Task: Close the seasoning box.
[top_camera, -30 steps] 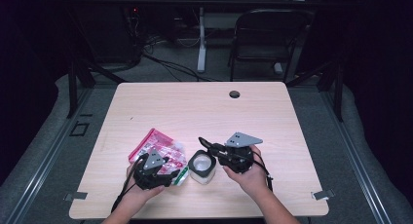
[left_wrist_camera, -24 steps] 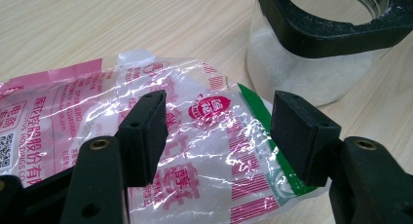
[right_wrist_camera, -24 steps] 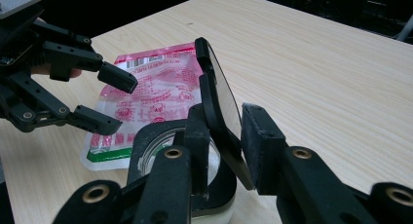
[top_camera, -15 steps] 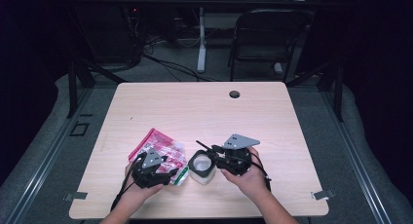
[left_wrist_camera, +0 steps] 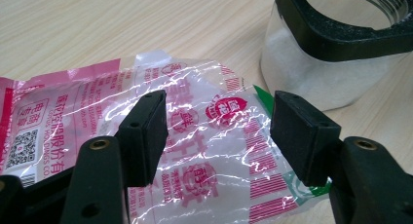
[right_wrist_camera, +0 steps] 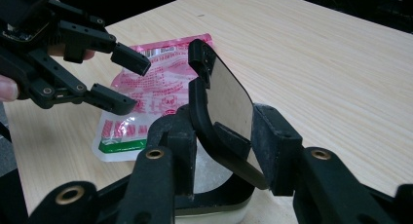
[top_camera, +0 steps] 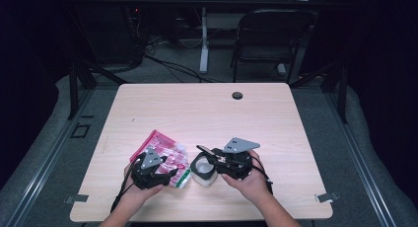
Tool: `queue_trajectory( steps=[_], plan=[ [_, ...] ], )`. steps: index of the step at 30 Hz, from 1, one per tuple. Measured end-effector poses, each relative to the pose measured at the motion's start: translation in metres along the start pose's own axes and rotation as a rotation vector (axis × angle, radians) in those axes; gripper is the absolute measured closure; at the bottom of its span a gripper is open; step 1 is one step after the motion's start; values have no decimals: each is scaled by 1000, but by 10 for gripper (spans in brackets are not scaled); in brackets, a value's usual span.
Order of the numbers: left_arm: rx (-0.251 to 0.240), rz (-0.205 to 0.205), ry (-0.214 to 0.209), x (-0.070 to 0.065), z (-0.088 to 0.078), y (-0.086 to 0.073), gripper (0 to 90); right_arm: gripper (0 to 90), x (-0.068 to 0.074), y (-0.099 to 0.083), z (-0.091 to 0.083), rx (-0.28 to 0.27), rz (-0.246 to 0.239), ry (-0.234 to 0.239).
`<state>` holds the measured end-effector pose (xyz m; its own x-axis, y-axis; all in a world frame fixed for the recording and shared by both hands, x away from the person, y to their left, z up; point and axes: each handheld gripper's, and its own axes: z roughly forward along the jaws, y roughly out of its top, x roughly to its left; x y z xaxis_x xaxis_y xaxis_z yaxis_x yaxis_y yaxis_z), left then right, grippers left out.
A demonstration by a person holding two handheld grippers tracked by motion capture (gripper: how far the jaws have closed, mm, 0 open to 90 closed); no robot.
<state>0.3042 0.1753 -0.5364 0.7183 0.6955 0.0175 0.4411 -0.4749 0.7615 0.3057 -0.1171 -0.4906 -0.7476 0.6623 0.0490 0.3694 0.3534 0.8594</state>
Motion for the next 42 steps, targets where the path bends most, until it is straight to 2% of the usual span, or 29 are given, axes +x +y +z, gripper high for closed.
queue_trajectory(
  steps=[6, 38, 42],
  plan=[
    [-8, -7, 15, 2, -1, -1, 391, 601, 3, -1, 2, 2, -12, -7],
    [-3, -20, 21, 9, -2, -2, 391, 499, 11, -4, 8, 18, -49, -6],
    [0, -21, 23, 9, -2, -2, 391, 481, 14, -4, 10, 19, -53, 5]
  ],
)
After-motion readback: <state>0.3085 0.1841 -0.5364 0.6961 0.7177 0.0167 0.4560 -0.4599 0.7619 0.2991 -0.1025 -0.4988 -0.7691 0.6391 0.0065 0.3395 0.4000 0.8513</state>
